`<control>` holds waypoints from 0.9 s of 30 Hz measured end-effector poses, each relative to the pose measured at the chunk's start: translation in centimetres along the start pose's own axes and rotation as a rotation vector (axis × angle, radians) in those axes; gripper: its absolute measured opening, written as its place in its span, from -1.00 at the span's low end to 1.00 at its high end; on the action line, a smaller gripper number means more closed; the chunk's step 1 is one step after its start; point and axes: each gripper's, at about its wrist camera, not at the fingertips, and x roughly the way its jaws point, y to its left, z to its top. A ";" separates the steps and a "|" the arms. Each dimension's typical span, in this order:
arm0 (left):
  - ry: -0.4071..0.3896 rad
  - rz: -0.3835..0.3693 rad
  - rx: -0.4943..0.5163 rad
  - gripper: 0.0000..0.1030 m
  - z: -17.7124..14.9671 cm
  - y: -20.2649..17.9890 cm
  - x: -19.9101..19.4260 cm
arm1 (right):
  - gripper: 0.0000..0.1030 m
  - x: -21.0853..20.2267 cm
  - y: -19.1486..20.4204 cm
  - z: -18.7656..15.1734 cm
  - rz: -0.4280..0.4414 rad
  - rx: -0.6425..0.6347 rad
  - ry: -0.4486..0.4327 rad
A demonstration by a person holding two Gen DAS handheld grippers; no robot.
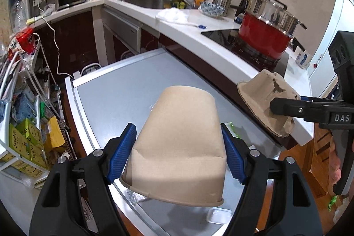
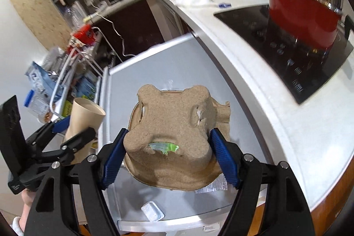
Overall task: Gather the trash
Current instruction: 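Carry the paper cup with the left tool while the right tool carries the pulp tray to the bag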
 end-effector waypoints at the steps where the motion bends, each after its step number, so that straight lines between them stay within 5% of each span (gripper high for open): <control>1: -0.009 0.005 -0.001 0.46 -0.1 -0.4 -0.6 | 0.43 -0.6 0.1 -0.1 0.005 -0.006 -0.009; 27: -0.144 0.055 0.000 0.46 -4.6 -10.0 -10.9 | 0.43 -13.6 -1.3 -7.3 0.142 -0.114 -0.111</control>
